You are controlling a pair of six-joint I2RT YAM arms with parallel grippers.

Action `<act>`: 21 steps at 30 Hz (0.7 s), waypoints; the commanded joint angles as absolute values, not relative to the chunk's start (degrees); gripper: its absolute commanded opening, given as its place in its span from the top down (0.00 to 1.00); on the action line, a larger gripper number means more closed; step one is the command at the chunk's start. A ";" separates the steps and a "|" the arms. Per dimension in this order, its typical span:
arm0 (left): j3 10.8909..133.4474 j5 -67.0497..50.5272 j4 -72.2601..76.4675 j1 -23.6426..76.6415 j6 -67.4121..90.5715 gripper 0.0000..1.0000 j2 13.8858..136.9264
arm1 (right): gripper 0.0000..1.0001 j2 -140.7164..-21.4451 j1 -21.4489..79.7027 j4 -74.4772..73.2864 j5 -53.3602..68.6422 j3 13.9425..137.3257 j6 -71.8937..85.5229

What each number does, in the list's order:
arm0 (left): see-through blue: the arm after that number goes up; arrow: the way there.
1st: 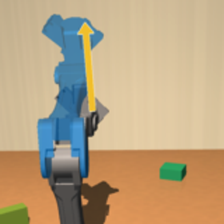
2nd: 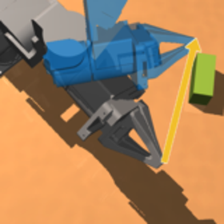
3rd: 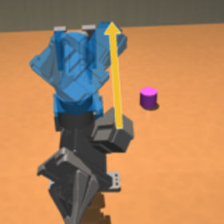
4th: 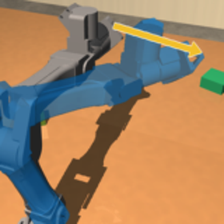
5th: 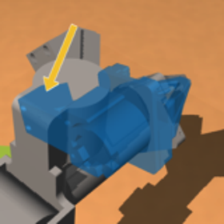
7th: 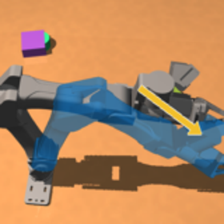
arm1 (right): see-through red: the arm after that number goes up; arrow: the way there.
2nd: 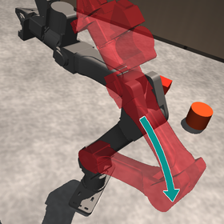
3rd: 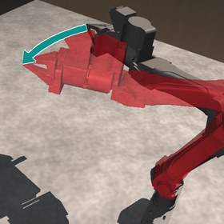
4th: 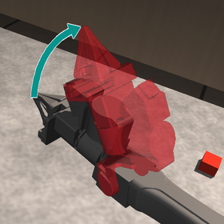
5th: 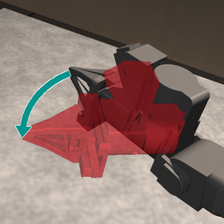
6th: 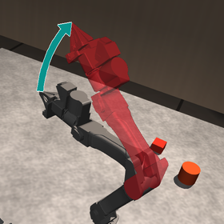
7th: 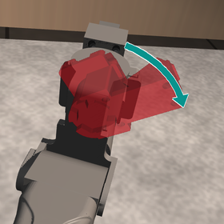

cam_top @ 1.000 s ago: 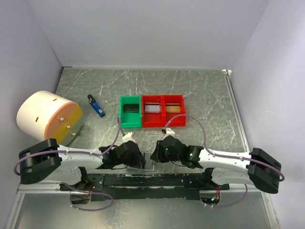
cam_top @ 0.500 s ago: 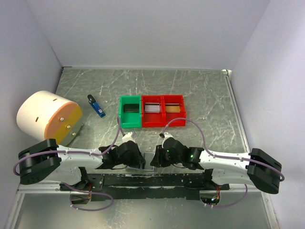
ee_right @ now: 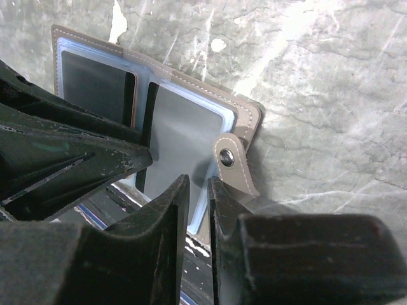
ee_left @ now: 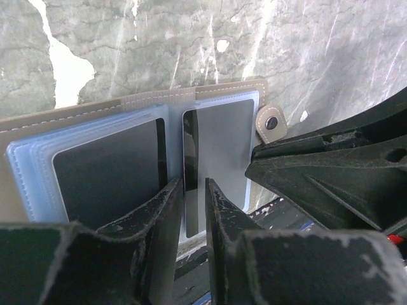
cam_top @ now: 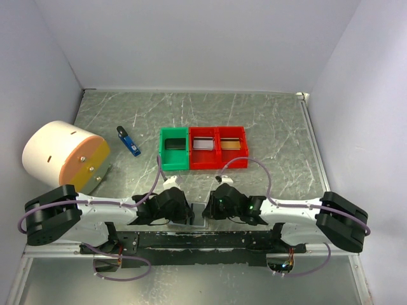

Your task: Take the credit cards out of the card holder

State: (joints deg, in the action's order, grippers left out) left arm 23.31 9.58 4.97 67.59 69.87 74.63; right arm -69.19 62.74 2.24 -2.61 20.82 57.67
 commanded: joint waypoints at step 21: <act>17.39 6.35 18.02 66.71 72.34 0.71 71.74 | 0.87 -72.14 62.52 9.24 -1.89 12.41 61.29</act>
State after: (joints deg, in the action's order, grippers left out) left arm 18.70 8.47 11.66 66.83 71.16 72.71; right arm -69.28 62.33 13.41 -2.07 14.94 61.58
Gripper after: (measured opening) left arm 0.295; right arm 0.136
